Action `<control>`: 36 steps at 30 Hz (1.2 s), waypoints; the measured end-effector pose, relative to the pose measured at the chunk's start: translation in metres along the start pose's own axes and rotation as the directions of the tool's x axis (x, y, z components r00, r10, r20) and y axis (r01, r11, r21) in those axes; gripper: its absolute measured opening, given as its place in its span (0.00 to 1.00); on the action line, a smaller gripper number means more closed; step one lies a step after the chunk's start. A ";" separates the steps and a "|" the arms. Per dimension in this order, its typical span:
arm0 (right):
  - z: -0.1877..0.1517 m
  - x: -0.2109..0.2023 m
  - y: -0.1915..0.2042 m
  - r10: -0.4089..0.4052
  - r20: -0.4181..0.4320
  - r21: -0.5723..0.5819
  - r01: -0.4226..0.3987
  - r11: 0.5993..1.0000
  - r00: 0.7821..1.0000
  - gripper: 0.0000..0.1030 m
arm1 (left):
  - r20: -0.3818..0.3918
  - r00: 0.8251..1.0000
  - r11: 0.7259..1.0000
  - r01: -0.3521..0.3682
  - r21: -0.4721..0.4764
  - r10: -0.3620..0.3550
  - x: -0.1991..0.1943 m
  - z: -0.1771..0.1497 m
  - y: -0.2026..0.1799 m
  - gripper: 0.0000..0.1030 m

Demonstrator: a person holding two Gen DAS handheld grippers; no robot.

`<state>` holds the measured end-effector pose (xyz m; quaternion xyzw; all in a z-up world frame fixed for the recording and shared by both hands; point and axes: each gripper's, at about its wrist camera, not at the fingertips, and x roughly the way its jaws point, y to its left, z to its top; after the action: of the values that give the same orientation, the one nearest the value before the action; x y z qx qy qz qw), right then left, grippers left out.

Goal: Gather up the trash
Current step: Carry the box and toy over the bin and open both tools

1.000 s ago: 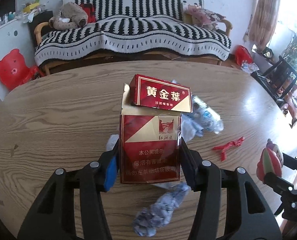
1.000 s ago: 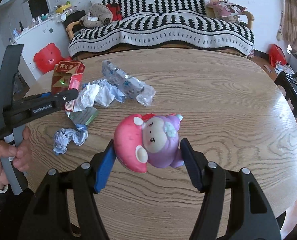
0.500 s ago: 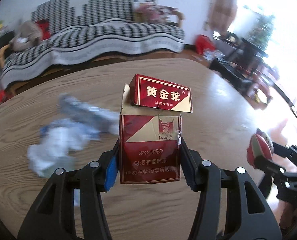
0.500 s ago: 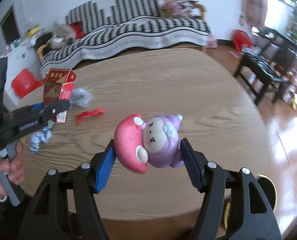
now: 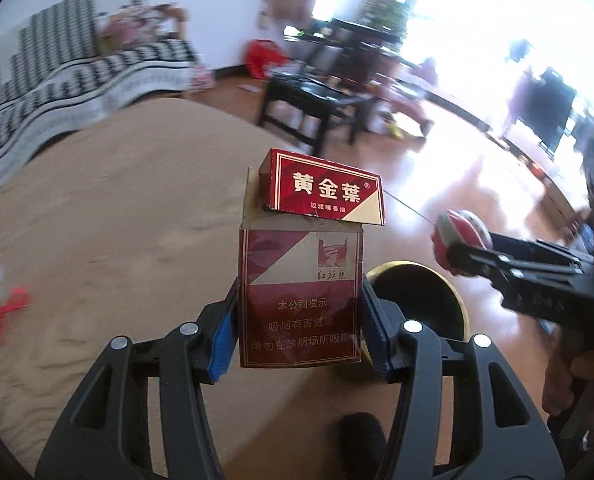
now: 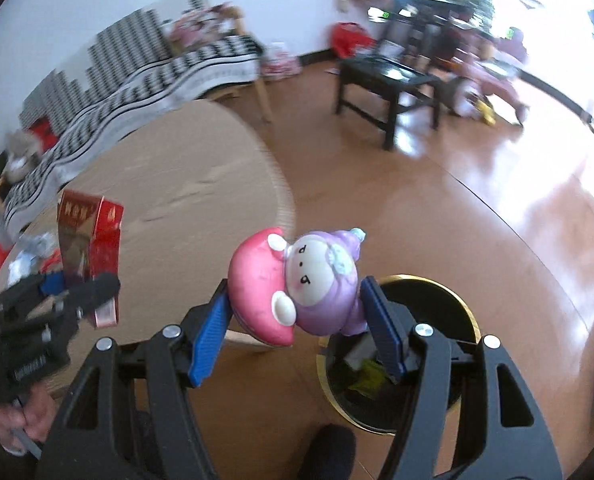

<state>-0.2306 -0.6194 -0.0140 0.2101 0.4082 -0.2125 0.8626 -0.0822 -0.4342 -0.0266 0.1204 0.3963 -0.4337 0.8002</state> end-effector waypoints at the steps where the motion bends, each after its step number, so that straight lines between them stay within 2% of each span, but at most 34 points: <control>1: -0.003 0.000 -0.014 -0.011 -0.003 0.022 0.011 1.000 1.000 0.62 | -0.009 1.000 1.000 0.019 0.013 -0.019 0.007 -0.001 -0.012 0.51; 7: -0.024 0.001 -0.090 -0.069 -0.044 0.148 0.075 0.986 0.997 0.62 | -0.094 0.991 0.992 0.102 0.077 -0.095 0.052 -0.015 -0.067 0.51; 14: -0.036 0.001 -0.130 -0.076 -0.076 0.234 0.092 0.968 0.994 0.62 | -0.175 0.974 0.982 0.163 0.092 -0.146 0.089 -0.025 -0.098 0.51; 28: -0.037 0.003 -0.129 -0.083 -0.078 0.245 0.100 0.964 0.993 0.64 | -0.218 0.960 0.977 0.199 0.083 -0.177 0.114 -0.025 -0.109 0.52; 29: -0.037 0.003 -0.128 -0.089 -0.076 0.248 0.106 0.963 0.993 0.66 | -0.221 0.959 0.977 0.198 0.085 -0.175 0.115 -0.026 -0.109 0.54; 31: -0.037 0.002 -0.129 -0.095 -0.072 0.252 0.110 0.961 0.993 0.78 | -0.226 0.958 0.976 0.202 0.082 -0.179 0.117 -0.025 -0.110 0.63; 32: -0.037 0.001 -0.130 -0.098 -0.065 0.255 0.111 0.960 0.993 0.79 | -0.224 0.958 0.976 0.202 0.079 -0.180 0.117 -0.025 -0.110 0.67; 36: -0.036 -0.003 -0.129 -0.094 -0.055 0.258 0.106 0.960 0.994 0.79 | -0.225 0.958 0.977 0.200 0.077 -0.179 0.118 -0.023 -0.108 0.70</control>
<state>-0.3233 -0.7054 -0.0570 0.3052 0.4048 -0.3032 0.8069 -0.1431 -0.5570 -0.1124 0.1677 0.4688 -0.5118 0.7001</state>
